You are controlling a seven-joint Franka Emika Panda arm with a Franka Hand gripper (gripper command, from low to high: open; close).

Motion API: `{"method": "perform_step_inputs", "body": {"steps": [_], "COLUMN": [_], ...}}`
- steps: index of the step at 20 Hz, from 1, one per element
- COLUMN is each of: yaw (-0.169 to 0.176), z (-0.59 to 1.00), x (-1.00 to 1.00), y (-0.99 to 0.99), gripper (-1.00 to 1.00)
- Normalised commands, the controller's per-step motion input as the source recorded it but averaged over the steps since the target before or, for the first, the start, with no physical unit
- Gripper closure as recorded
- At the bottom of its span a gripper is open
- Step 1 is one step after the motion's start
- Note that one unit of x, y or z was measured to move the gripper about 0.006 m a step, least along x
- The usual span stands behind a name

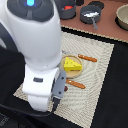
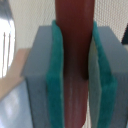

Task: Interact with the objects in diverse but meaningful ways.

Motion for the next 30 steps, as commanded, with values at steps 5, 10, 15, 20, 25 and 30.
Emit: {"method": "perform_step_inputs", "body": {"steps": [5,10,15,20,25,30], "yaw": [-0.033,-0.033,-0.017,0.0,0.0,0.0], "z": [0.59,0.32,0.03,0.0,0.0,0.0], "x": [0.23,0.14,0.0,-0.22,-0.34,-0.42], "y": [0.9,0.94,0.99,1.0,1.0,1.0], "gripper": [1.0,1.0,1.0,1.0,1.0,1.0]}}
